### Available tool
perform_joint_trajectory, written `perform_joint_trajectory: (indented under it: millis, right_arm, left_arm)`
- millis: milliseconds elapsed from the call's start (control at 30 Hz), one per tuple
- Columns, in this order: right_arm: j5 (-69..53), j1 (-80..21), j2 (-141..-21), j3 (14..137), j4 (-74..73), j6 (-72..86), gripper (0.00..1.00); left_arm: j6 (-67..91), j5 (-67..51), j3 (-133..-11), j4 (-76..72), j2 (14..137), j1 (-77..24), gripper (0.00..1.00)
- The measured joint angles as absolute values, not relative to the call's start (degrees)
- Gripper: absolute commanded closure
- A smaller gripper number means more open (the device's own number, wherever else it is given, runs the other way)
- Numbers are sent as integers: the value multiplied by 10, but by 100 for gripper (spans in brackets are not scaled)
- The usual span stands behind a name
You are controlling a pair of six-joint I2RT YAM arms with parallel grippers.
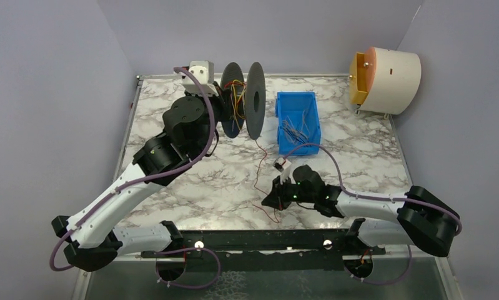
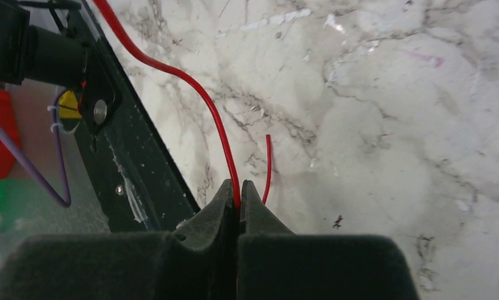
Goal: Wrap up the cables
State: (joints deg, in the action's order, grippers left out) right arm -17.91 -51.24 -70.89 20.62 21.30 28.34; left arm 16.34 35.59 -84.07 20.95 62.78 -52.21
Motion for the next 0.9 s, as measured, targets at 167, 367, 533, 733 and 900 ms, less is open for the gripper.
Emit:
perform_joint_trajectory:
  millis: [167, 367, 533, 733, 900]
  right_arm:
    - [-135, -594, -705, 235, 166, 280, 99]
    - [-75, -673, -685, 314, 85, 269, 99]
    - [-38, -713, -668, 381, 25, 253, 99]
    - [-5, -729, -647, 461, -64, 238, 99]
    - [33, -735, -638, 542, -131, 221, 99]
  left_arm:
    - [130, 408, -841, 167, 674, -506, 100]
    - [106, 421, -817, 122, 735, -441, 100]
    - [96, 421, -793, 102, 780, -397, 100]
    - [80, 421, -782, 88, 816, -377, 100]
    - [70, 421, -770, 74, 826, -373, 100]
